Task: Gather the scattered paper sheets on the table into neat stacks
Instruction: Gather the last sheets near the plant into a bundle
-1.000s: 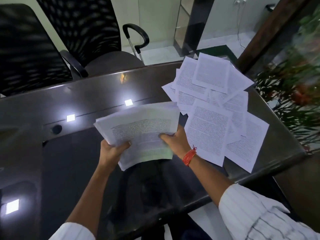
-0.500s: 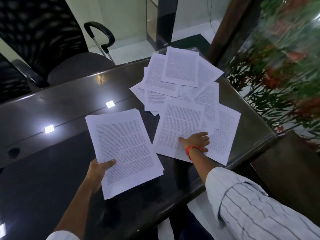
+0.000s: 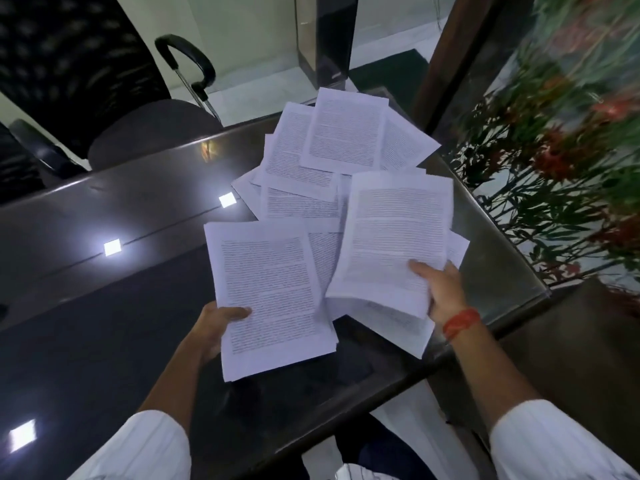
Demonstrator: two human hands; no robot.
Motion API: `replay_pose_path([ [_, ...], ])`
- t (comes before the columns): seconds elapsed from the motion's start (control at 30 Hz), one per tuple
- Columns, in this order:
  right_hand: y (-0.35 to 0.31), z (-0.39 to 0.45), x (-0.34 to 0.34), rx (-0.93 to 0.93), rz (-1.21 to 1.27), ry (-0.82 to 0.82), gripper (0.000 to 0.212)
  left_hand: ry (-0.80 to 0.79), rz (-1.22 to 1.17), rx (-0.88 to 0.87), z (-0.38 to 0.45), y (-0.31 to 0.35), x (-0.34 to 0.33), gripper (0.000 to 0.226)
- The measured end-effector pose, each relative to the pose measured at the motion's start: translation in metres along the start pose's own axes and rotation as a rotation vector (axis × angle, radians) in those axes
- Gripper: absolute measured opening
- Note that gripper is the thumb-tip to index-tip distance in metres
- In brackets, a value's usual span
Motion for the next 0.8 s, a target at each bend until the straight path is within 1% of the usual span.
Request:
replay_pose_path([
  [0.07, -0.005, 0.017, 0.015, -0.062, 0.076, -0.094, 0.038, -0.003, 0.001, 0.026, 0.004, -0.007, -0.011, 0.031],
  [0.13, -0.004, 0.026, 0.008, -0.107, 0.064, -0.243, 0.043, -0.016, 0.01, 0.047, 0.005, -0.014, -0.024, 0.033],
  [0.2, 0.0, 0.023, -0.017, -0.095, -0.052, -0.386, 0.045, -0.005, 0.028, 0.062, 0.007, -0.021, -0.036, 0.032],
  [0.27, 0.012, 0.015, -0.047, -0.087, -0.205, -0.489, 0.046, 0.033, 0.014, 0.059, 0.007, -0.023, -0.047, 0.028],
  [0.3, 0.02, 0.01, -0.059, -0.089, -0.273, -0.516, 0.046, 0.047, -0.033, 0.056, 0.005, -0.022, -0.053, 0.026],
  [0.33, 0.028, 0.007, -0.069, -0.084, -0.341, -0.524, 0.044, 0.047, -0.091, 0.054, 0.002, -0.021, -0.058, 0.031],
  [0.4, 0.044, 0.003, -0.082, -0.057, -0.5, -0.494, 0.042, 0.0, -0.182, 0.046, 0.0, -0.017, -0.063, 0.05],
  [0.43, 0.051, 0.003, -0.087, -0.046, -0.566, -0.481, 0.043, -0.021, -0.193, 0.045, -0.001, -0.016, -0.064, 0.053],
  [0.57, 0.061, -0.003, -0.097, 0.005, -0.834, -0.524, 0.063, -0.004, -0.061, 0.049, 0.003, -0.022, -0.063, 0.031],
  [0.6, 0.057, -0.002, -0.096, 0.03, -0.879, -0.494, 0.063, 0.01, -0.038, 0.038, 0.004, -0.023, -0.063, 0.027],
  [0.63, 0.051, 0.002, -0.092, 0.063, -0.888, -0.407, 0.059, 0.025, -0.033, 0.033, 0.005, -0.024, -0.062, 0.024],
  [0.67, 0.041, 0.007, -0.086, 0.103, -0.883, -0.27, 0.056, 0.035, -0.045, 0.028, 0.005, -0.024, -0.06, 0.024],
  [0.7, 0.032, 0.015, -0.081, 0.156, -0.907, -0.114, 0.058, 0.045, -0.068, 0.025, 0.005, -0.022, -0.056, 0.024],
  [0.73, 0.023, 0.026, -0.075, 0.199, -0.977, 0.014, 0.068, 0.059, -0.083, 0.021, 0.005, -0.021, -0.052, 0.023],
  [0.77, 0.017, 0.037, -0.072, 0.206, -1.078, 0.085, 0.082, 0.079, -0.093, 0.017, 0.005, -0.02, -0.047, 0.021],
  [0.8, 0.013, 0.047, -0.07, 0.184, -1.181, 0.097, 0.095, 0.098, -0.104, 0.014, 0.004, -0.019, -0.04, 0.019],
])
Point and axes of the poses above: each hand's wrist, its own z-axis towards the middle knuckle, its own x-axis out of the back of the hand, y = z × x, the point moved 2 cm from there along z, towards the middle knuckle, and after that the axes turned 10 degrees about -z, right-handed, at the moved point
